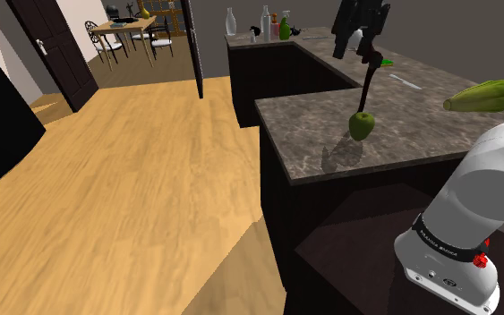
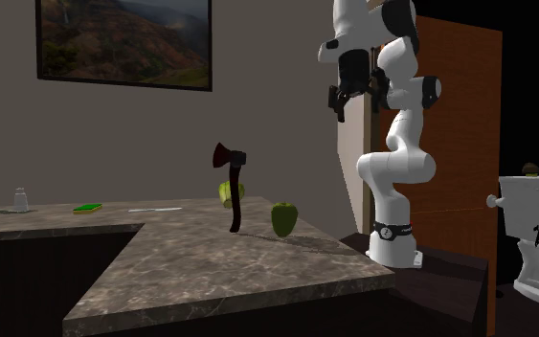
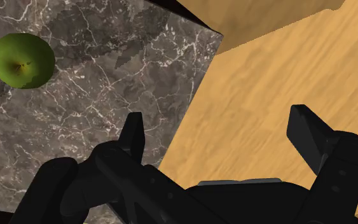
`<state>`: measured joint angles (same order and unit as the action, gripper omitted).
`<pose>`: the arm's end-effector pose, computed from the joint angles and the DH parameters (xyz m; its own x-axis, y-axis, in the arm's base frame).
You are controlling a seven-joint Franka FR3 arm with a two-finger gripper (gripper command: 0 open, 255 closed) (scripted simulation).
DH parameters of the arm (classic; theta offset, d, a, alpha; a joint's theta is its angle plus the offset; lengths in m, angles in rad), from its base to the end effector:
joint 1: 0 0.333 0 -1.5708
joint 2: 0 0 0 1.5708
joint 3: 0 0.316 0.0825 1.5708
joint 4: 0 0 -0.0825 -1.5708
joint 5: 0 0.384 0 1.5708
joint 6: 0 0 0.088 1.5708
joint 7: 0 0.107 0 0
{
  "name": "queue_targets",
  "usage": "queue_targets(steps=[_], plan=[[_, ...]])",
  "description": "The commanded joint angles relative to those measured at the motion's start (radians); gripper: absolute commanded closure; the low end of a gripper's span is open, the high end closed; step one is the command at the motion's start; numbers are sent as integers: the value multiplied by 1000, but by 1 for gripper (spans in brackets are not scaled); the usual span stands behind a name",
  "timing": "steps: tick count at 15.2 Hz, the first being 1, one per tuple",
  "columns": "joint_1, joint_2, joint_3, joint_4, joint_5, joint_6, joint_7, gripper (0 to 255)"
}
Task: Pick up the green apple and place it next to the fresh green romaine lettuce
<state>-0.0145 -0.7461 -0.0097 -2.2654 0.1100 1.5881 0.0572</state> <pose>0.3206 0.0027 0.6232 0.9948 -0.0807 0.0618 -0.0728 -0.9901 -0.1199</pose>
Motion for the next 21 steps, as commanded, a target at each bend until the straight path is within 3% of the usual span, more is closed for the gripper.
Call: queue_targets(steps=[1, 11, 21], plan=[[0, 0, 0, 0, 0, 0, 0, 0], [-82, 18, -80, -245, -129, 282, -94, 0], [-183, 176, -184, -379, -263, 614, -171, 0]])
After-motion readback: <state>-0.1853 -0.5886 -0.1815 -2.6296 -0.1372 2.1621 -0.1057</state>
